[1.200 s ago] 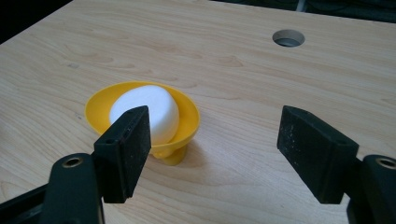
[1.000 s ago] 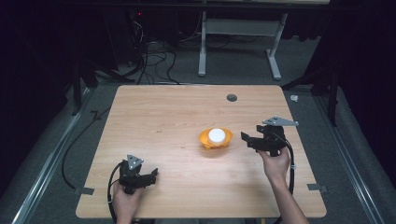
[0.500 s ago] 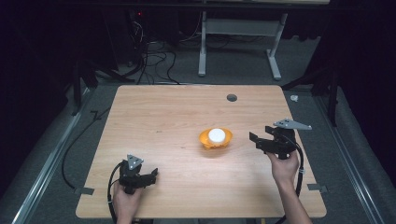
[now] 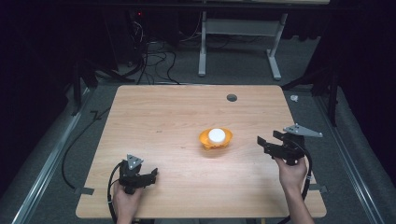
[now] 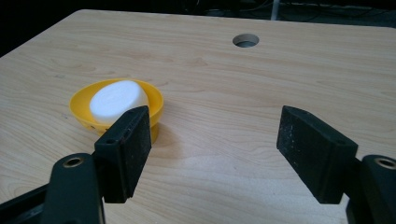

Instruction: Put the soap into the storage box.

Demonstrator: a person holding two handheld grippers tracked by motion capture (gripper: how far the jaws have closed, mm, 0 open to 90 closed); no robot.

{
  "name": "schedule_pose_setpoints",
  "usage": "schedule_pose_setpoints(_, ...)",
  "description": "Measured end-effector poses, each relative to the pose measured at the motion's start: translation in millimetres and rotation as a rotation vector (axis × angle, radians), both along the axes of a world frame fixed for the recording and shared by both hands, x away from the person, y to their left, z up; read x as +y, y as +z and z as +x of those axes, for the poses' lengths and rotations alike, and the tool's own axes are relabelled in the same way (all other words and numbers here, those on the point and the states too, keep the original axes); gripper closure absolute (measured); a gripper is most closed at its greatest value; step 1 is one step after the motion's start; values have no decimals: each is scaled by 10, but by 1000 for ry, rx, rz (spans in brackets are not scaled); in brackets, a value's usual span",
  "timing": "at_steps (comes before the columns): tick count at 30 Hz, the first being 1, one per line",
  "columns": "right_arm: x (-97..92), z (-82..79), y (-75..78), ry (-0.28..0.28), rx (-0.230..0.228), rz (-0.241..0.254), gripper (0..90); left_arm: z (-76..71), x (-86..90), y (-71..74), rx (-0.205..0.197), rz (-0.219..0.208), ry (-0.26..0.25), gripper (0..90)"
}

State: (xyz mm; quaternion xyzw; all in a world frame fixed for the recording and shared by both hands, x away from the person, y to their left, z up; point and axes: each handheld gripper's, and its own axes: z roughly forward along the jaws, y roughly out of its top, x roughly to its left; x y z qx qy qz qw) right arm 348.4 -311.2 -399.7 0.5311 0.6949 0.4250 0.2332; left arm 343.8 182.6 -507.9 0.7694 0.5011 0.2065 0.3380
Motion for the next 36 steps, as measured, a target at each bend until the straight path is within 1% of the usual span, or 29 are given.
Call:
schedule_pose_setpoints(10, -81, -99, -36, -11, 3, 2, 270, 1, -2, 1, 1, 2, 0, 149)
schedule_pose_setpoints(13, -111, -127, -49, -11, -1, -4, 270, 1, -2, 1, 1, 2, -1, 149)
schedule_pose_setpoints(19, -139, -175, -87, -15, 0, 5, 270, 1, -2, 1, 1, 2, 0, 149)
schedule_pose_setpoints(23, -140, -202, -124, -21, 2, 1, 272, 1, -2, 0, 1, 2, 0, 149)
schedule_pose_setpoints(27, -148, -228, -168, -28, 12, 12, 273, 1, -2, 1, 1, 2, 0, 149)
schedule_pose_setpoints(36, -158, -281, -268, -30, 25, 18, 274, 1, -2, 1, 1, 2, 0, 149)
